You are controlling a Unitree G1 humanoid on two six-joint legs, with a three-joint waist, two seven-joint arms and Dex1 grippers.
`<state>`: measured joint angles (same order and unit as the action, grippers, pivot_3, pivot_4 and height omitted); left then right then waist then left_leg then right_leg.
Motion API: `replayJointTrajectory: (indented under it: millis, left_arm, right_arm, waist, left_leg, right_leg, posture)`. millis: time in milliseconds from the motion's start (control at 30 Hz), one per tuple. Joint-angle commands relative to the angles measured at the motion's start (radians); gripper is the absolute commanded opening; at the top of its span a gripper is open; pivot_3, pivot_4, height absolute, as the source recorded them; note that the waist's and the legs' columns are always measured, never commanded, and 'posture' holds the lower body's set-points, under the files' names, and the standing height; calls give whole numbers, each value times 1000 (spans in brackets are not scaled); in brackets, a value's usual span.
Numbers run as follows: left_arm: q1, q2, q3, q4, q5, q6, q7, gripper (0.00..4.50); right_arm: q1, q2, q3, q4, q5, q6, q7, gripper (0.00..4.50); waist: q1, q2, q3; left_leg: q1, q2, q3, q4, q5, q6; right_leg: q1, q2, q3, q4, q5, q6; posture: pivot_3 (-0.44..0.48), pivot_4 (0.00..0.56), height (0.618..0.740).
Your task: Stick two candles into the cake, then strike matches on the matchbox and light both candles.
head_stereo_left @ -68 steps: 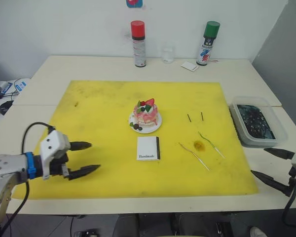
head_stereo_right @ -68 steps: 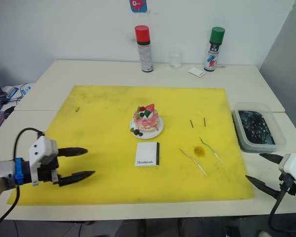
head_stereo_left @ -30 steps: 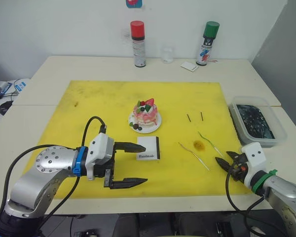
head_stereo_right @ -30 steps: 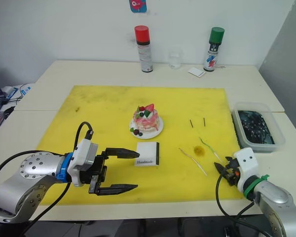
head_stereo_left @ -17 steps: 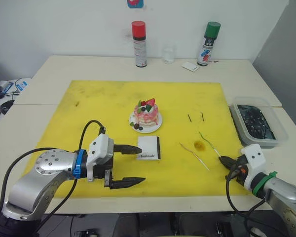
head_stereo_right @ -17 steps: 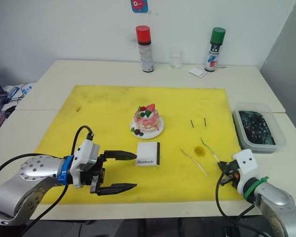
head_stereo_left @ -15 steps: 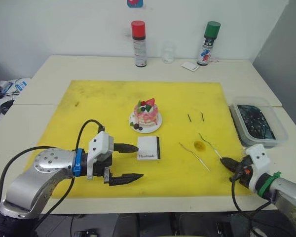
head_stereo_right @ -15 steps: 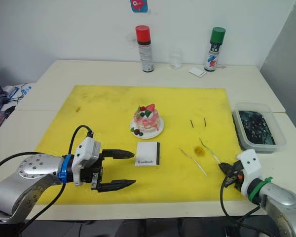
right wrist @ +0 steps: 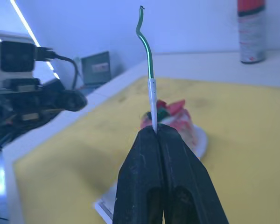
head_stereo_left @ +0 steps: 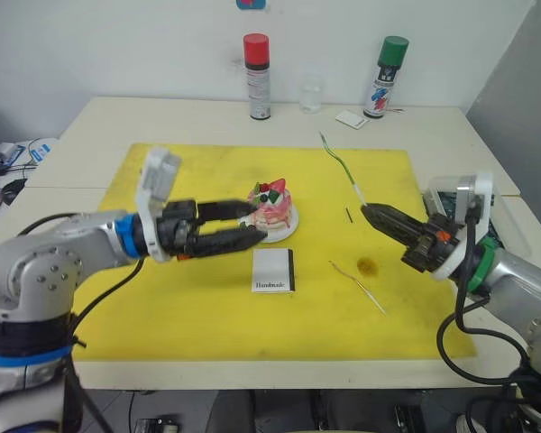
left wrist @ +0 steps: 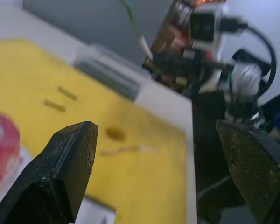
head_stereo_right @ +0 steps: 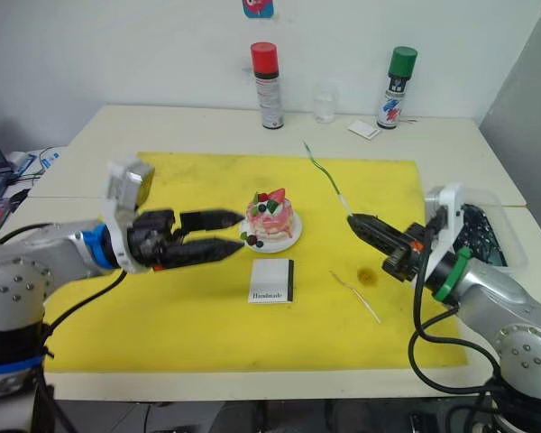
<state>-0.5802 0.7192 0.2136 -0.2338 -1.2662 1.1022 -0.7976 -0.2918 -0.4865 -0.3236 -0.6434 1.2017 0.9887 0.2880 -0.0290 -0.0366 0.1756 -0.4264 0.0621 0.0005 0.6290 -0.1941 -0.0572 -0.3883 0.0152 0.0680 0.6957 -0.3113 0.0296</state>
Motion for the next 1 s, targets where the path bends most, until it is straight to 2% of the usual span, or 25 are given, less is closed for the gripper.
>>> replayJointTrajectory:
  millis: [33, 100, 200, 433, 667, 967, 1000]
  left_arm:
    - [-64, -80, -4, 38, -150, 53, 107, 4500]
    - [-102, -130, 3, 84, -243, 65, 180, 4500]
    - [-145, -157, 16, 147, -295, 73, 229, 4500]
    - [-137, -194, -54, 139, -169, 43, 170, 4500]
    - [-131, -264, -61, 161, -81, -13, 136, 4500]
    - [-125, -303, -27, 194, -124, 6, 140, 4500]
    - [-126, -307, -22, 201, -127, 5, 144, 4313]
  right_arm:
    - [-56, 14, 25, 20, 128, -10, -84, 18]
    - [-77, 22, 48, 34, 184, -20, -123, 18]
    - [-98, 26, 76, 49, 247, -33, -164, 18]
    - [-128, 24, 141, 52, 321, -72, -229, 18]
    - [-137, 14, 183, 45, 373, -106, -265, 18]
    - [-136, -2, 212, 44, 396, -135, -277, 18]
    - [-135, -4, 214, 44, 397, -137, -277, 3]
  waist:
    - [-2, 0, 0]
    - [-3, 0, 0]
    - [-3, 0, 0]
    - [-4, 0, 0]
    - [-3, 0, 0]
    - [-3, 0, 0]
    - [-3, 0, 0]
  left_leg:
    - [-1, 0, 0, 0, 0, 0]
    - [-1, 0, 0, 0, 0, 0]
    - [-1, 1, -3, 0, 0, 0]
    - [-1, 0, -1, 0, 0, 0]
    - [-1, 0, -1, 0, 0, 0]
    - [-1, 0, -1, 0, 0, 0]
    - [-1, 0, -1, 0, 0, 0]
  right_leg:
    - [0, 0, 0, 0, 0, 0]
    - [-1, 0, 0, 0, 0, 0]
    - [-1, 1, 0, 1, 0, 0]
    - [-1, 1, 0, 1, 0, 0]
    - [-1, 1, -1, 1, 0, 0]
    - [-1, 1, -1, 1, 0, 0]
    - [-1, 1, 0, 1, 0, 0]
  posture:
    - [0, 150, 740]
    - [0, 150, 740]
    - [0, 150, 740]
    - [0, 150, 740]
    - [0, 150, 740]
    - [0, 150, 740]
    - [0, 150, 740]
